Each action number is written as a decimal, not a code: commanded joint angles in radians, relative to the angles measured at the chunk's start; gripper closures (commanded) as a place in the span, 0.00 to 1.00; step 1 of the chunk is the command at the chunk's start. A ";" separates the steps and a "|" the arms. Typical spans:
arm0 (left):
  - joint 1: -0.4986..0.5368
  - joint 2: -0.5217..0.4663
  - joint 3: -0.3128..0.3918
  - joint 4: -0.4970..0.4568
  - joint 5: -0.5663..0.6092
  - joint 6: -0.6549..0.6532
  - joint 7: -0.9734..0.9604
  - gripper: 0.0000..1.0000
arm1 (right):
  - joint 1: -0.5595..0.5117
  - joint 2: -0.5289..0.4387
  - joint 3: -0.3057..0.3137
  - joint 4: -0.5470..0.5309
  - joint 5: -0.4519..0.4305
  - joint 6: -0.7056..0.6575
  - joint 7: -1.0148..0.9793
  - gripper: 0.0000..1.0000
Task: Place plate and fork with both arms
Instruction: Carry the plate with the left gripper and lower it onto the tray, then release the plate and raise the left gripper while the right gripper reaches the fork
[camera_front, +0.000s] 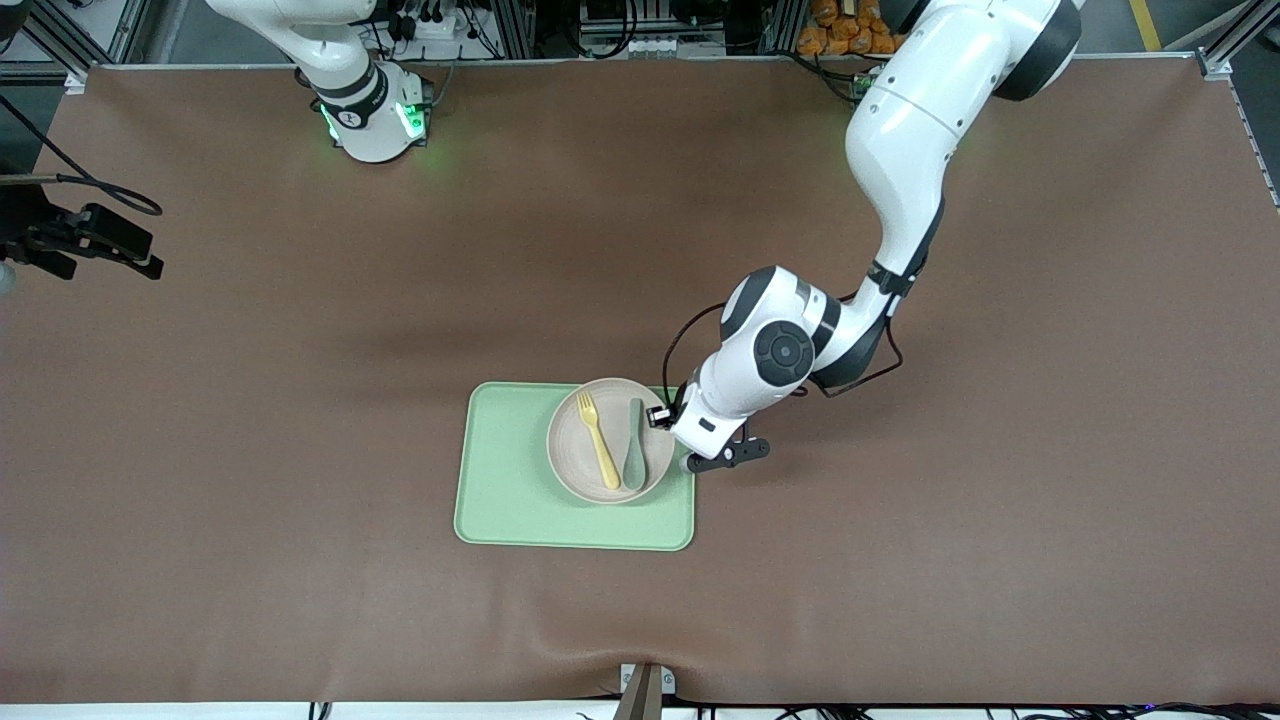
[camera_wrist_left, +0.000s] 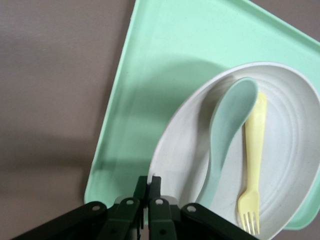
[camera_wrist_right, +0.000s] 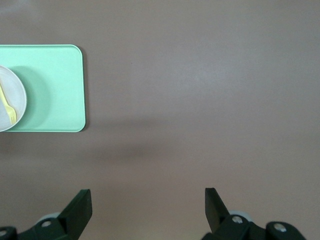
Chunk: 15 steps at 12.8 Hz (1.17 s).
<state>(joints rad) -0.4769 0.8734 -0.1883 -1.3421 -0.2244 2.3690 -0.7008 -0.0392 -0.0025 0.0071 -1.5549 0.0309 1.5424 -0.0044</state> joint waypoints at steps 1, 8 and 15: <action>-0.012 0.076 0.006 0.107 -0.023 -0.007 -0.003 1.00 | -0.018 -0.002 0.013 0.006 0.000 -0.010 -0.012 0.00; -0.032 0.127 0.003 0.106 -0.029 0.091 0.009 1.00 | -0.019 -0.001 0.013 0.007 0.001 -0.008 -0.012 0.00; -0.026 0.101 0.003 0.101 -0.027 0.095 0.006 0.00 | -0.007 0.027 0.017 0.009 0.003 -0.004 -0.012 0.00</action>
<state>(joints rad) -0.4995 0.9813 -0.1901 -1.2624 -0.2292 2.4614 -0.7005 -0.0392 0.0042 0.0126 -1.5553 0.0310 1.5427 -0.0065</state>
